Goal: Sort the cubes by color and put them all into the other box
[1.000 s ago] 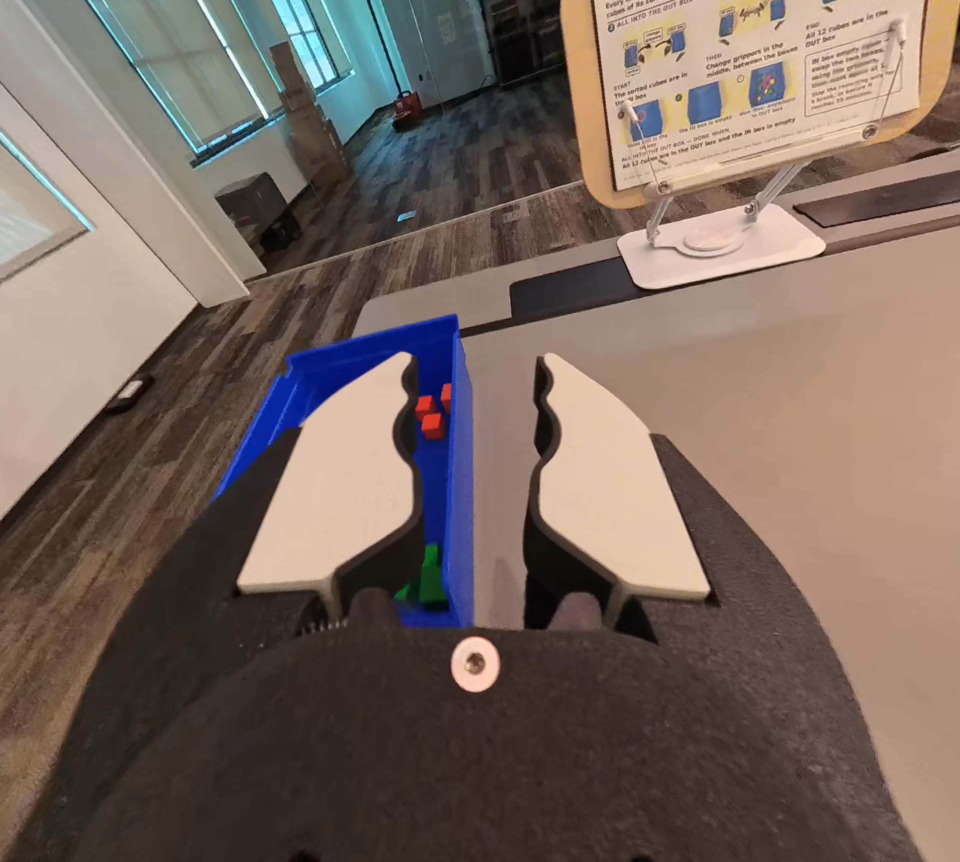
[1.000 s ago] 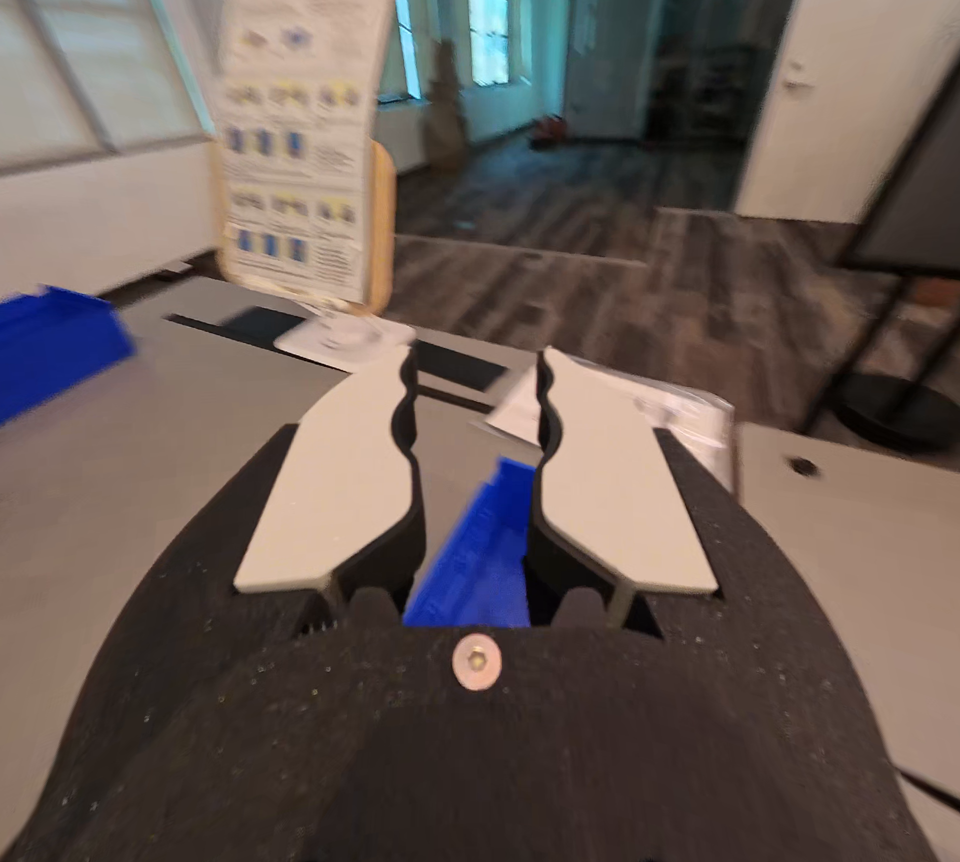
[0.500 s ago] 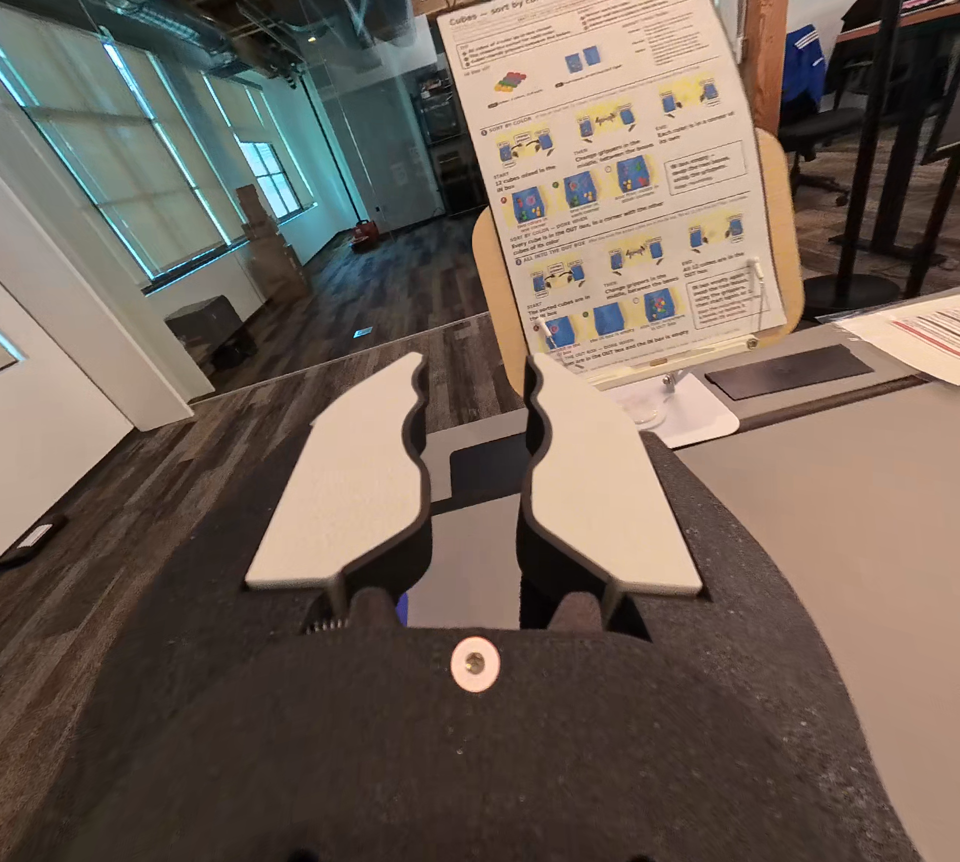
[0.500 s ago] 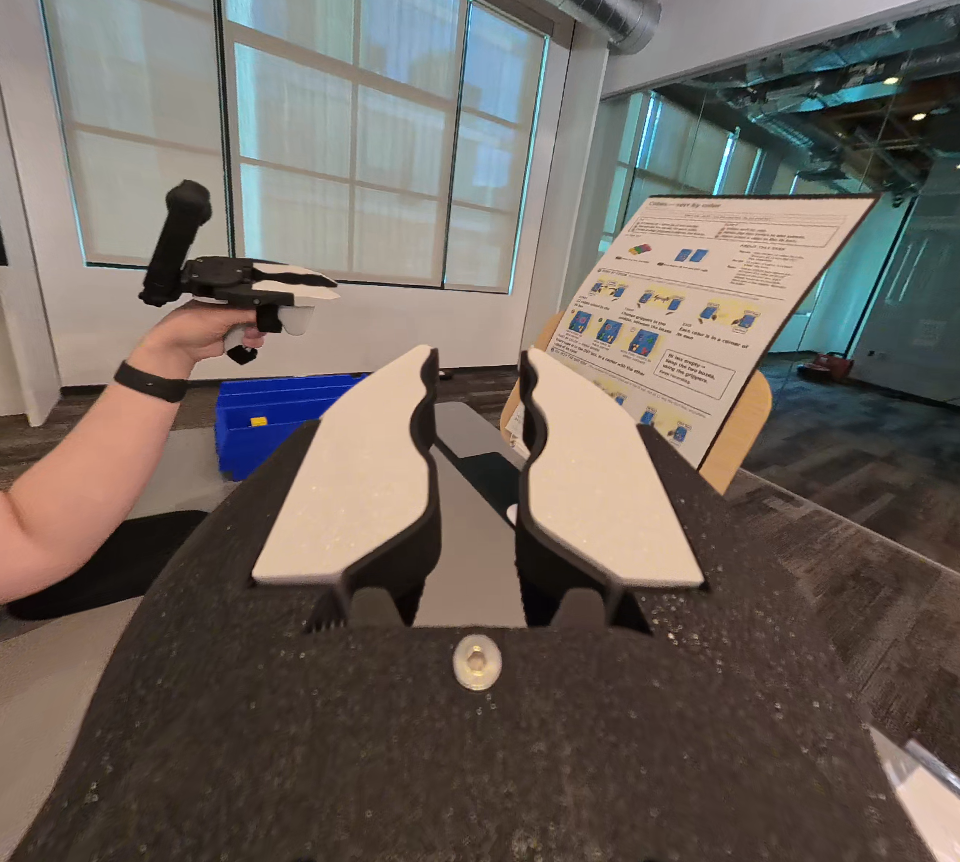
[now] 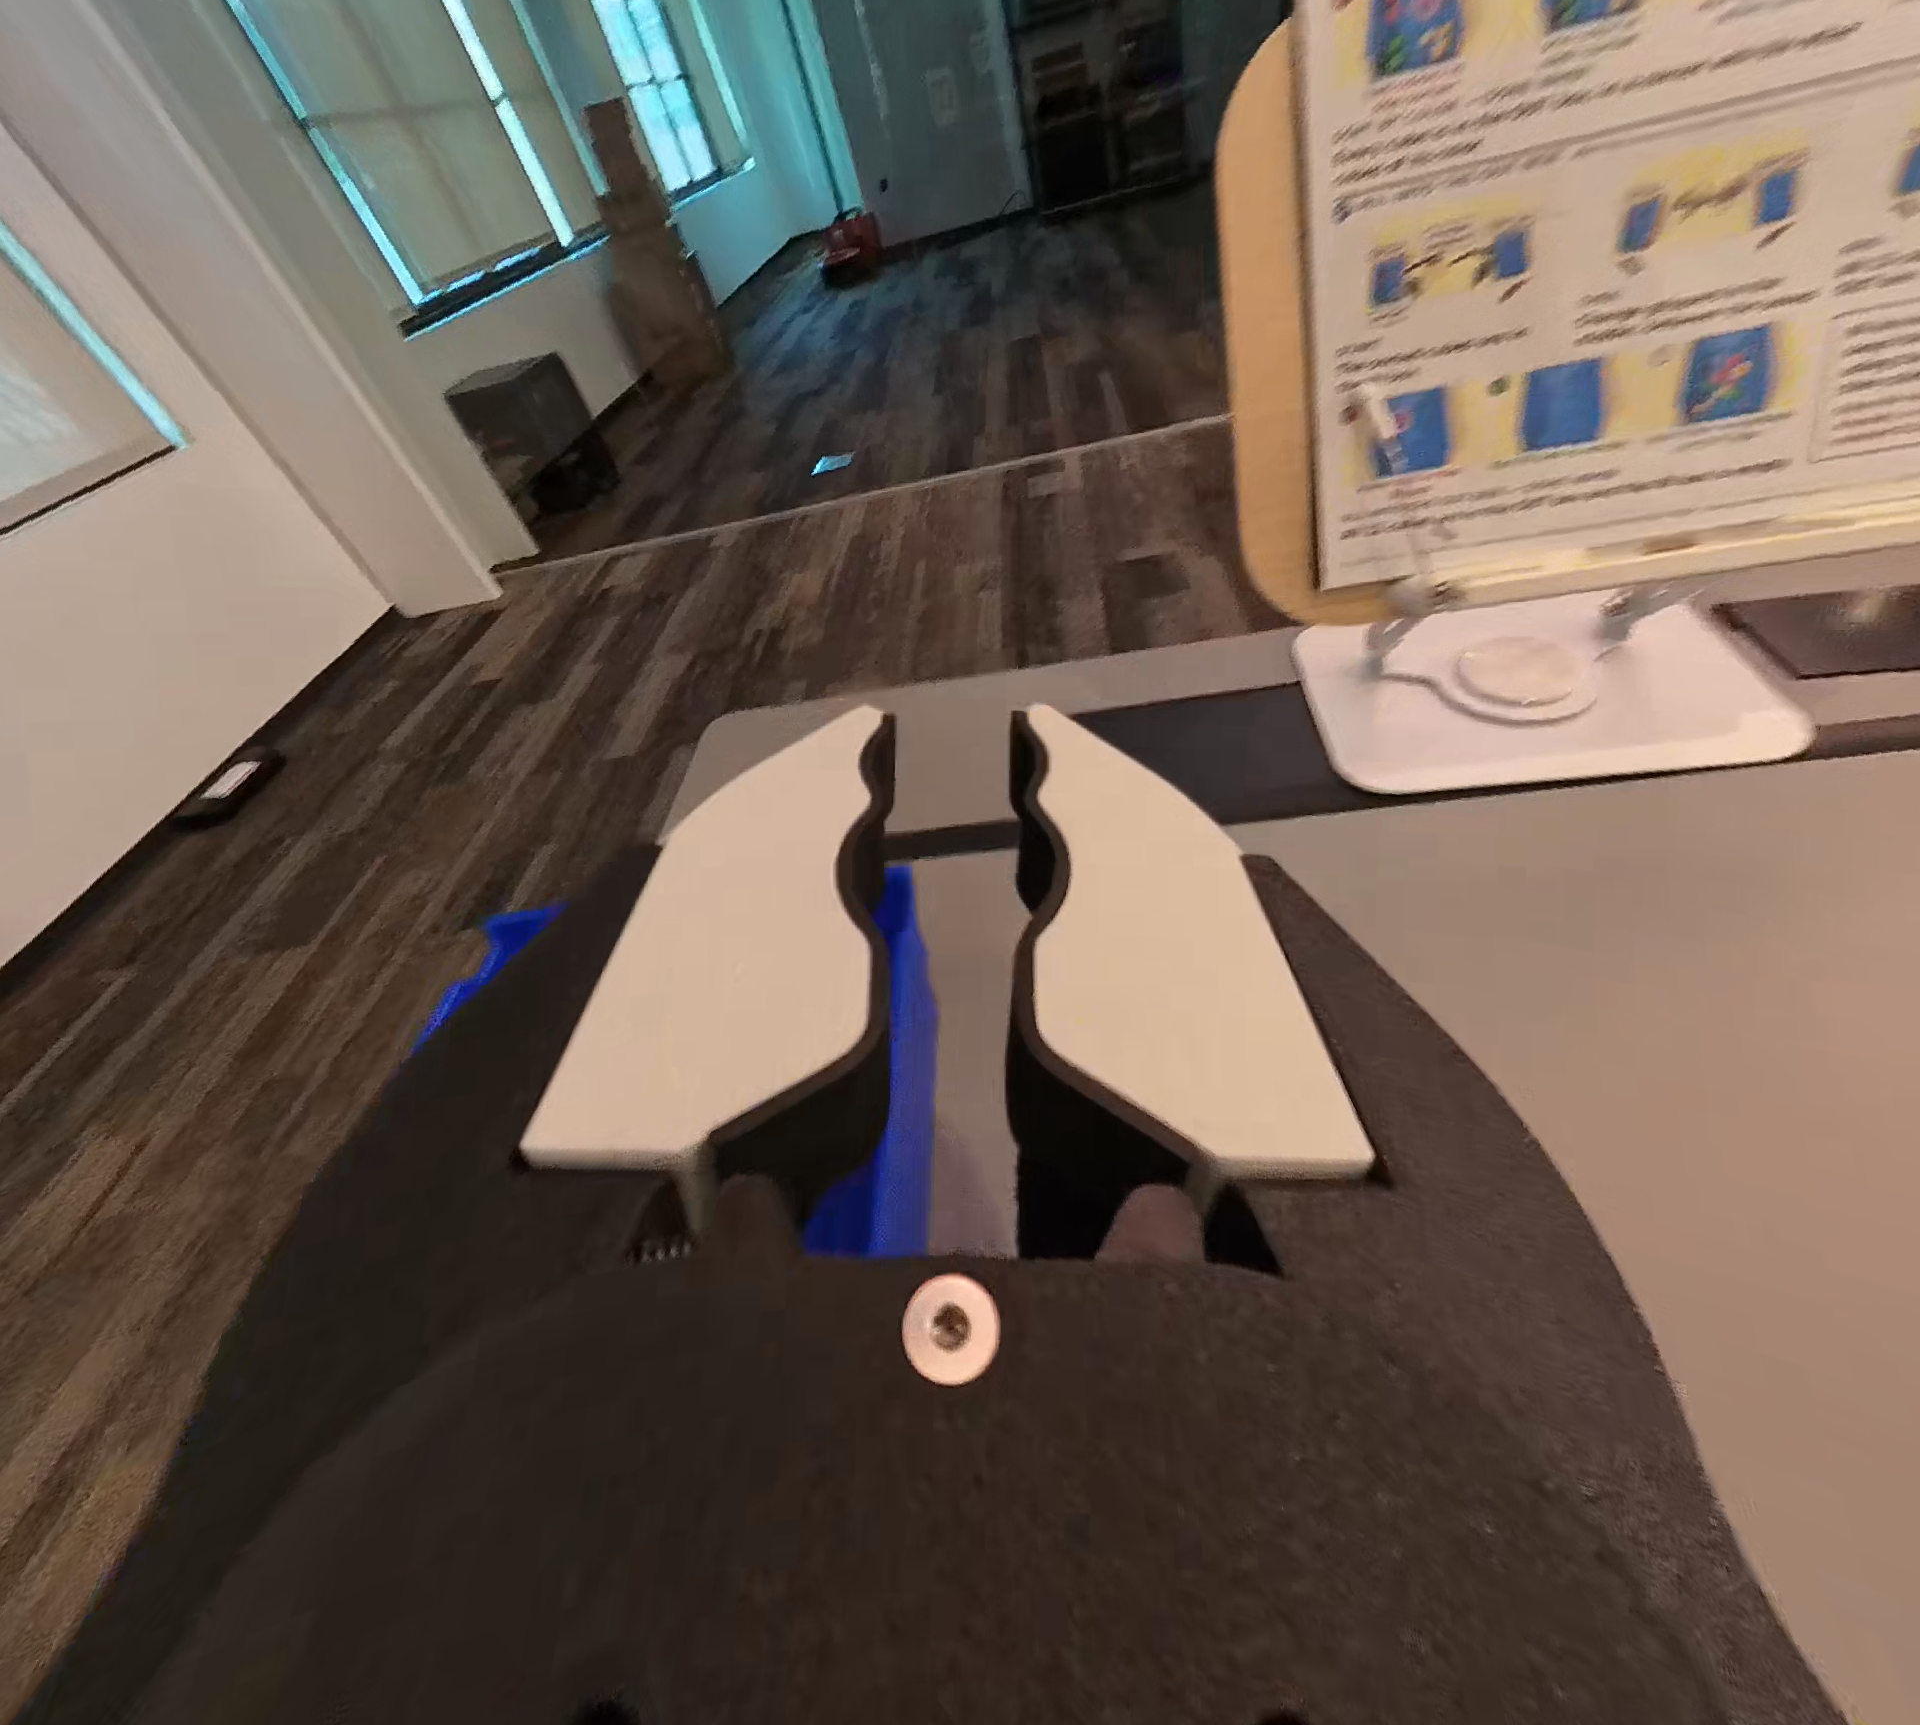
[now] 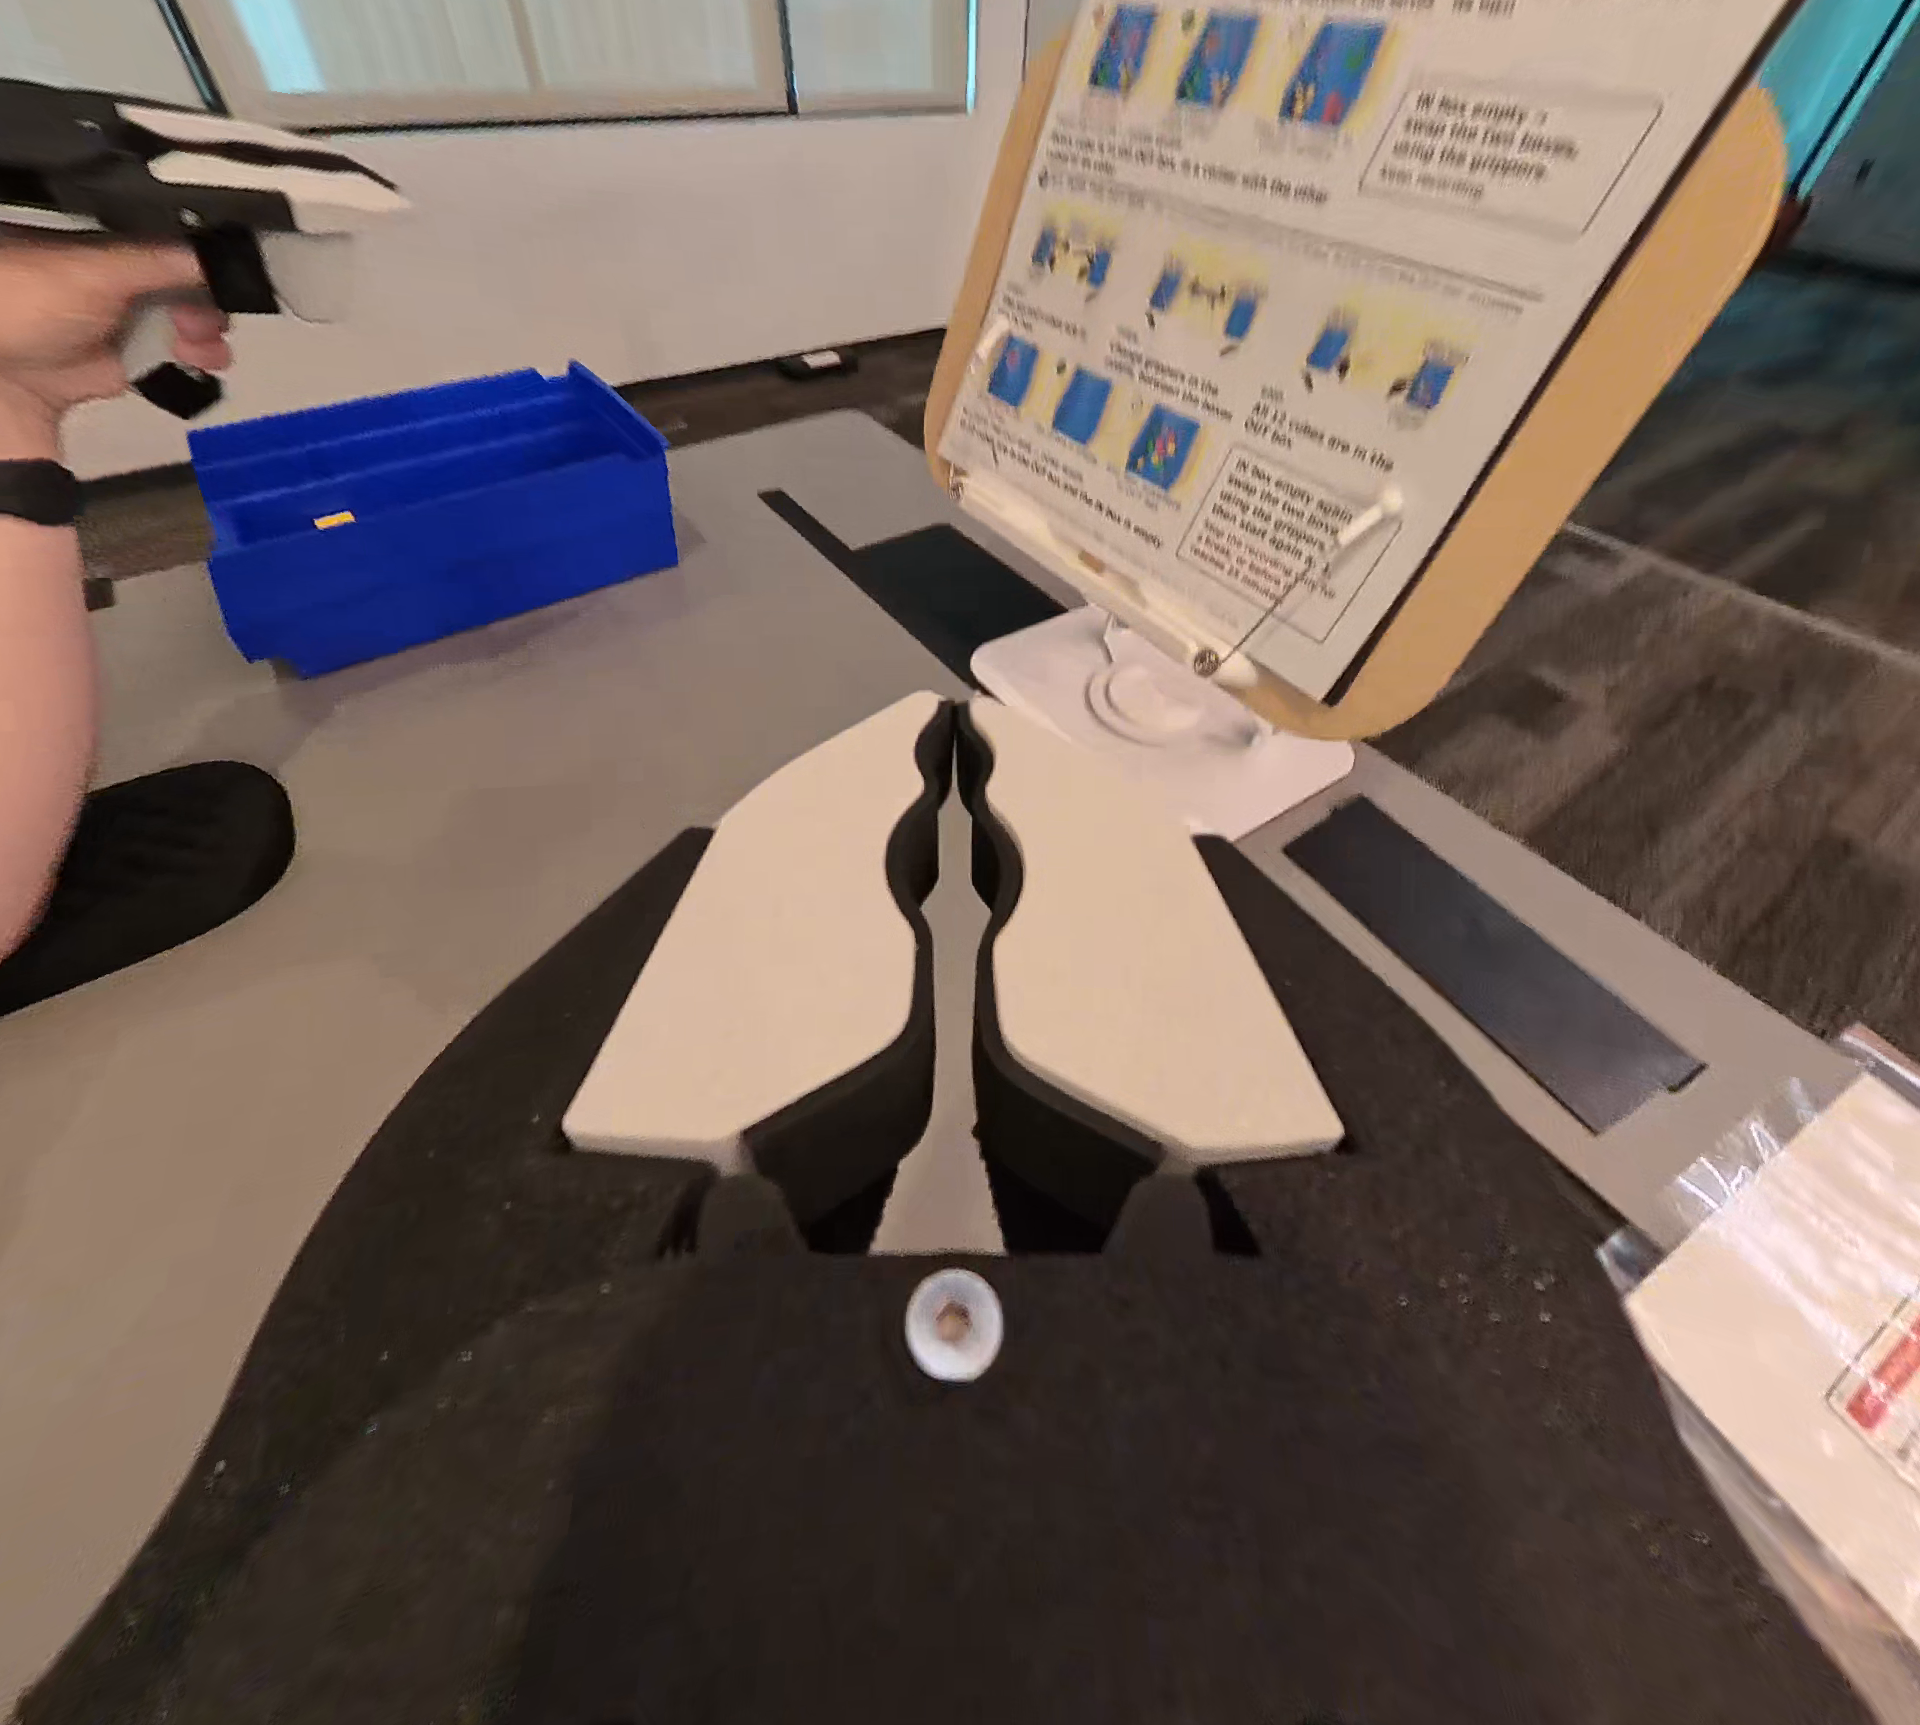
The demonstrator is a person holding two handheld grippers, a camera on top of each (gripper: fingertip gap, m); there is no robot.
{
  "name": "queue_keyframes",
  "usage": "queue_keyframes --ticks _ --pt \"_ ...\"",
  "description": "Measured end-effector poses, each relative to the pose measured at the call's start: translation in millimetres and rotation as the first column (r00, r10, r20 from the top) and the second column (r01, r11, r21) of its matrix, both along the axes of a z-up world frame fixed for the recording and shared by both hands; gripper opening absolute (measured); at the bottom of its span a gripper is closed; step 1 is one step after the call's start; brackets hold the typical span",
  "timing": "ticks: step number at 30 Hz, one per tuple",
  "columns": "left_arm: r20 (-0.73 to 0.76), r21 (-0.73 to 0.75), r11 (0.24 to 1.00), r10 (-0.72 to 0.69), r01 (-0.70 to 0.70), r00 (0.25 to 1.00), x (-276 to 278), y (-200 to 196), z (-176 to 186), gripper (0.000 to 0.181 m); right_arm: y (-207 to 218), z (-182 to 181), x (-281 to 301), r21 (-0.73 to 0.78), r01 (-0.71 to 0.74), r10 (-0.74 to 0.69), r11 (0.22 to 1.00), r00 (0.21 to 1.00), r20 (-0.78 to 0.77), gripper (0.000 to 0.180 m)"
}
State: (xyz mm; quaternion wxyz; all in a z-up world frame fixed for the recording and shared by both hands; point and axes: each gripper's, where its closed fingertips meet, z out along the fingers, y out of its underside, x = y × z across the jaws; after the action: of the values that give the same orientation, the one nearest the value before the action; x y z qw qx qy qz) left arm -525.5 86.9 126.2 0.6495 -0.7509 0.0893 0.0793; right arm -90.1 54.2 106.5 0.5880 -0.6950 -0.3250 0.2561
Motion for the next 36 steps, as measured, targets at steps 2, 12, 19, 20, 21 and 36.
queue_keyframes --ticks 2,12,19,20,21,36 --pt "-0.012 -0.041 0.996 0.079 -0.079 0.997 -25 -3 -8 0.020 5 -6 -2 -0.007 0.013 -0.013 1.000 0.999 0.030 0.000" --pt "-0.216 -0.386 0.882 0.198 -0.270 0.956 -122 -40 -74 0.020 8 -17 12 0.008 0.054 -0.054 0.999 0.995 0.080 0.000" --pt "-0.510 -0.559 0.806 -0.150 -0.194 0.847 -157 -43 -118 0.013 10 -31 23 -0.086 0.044 -0.042 0.995 0.999 0.026 0.001" --pt "-0.506 -0.611 0.773 -0.216 -0.171 0.835 -164 -46 -132 0.013 10 -31 24 -0.087 0.045 -0.042 0.995 0.999 0.027 0.001" --pt "-0.490 -0.664 0.733 -0.278 -0.147 0.826 -170 -49 -147 0.016 9 -29 24 -0.084 0.040 -0.039 0.996 0.999 0.021 0.001" --pt "-0.263 -0.897 0.433 -0.360 -0.089 0.895 -212 -71 -237 0.054 -1 -29 31 -0.110 0.003 -0.002 0.994 1.000 0.004 0.002"
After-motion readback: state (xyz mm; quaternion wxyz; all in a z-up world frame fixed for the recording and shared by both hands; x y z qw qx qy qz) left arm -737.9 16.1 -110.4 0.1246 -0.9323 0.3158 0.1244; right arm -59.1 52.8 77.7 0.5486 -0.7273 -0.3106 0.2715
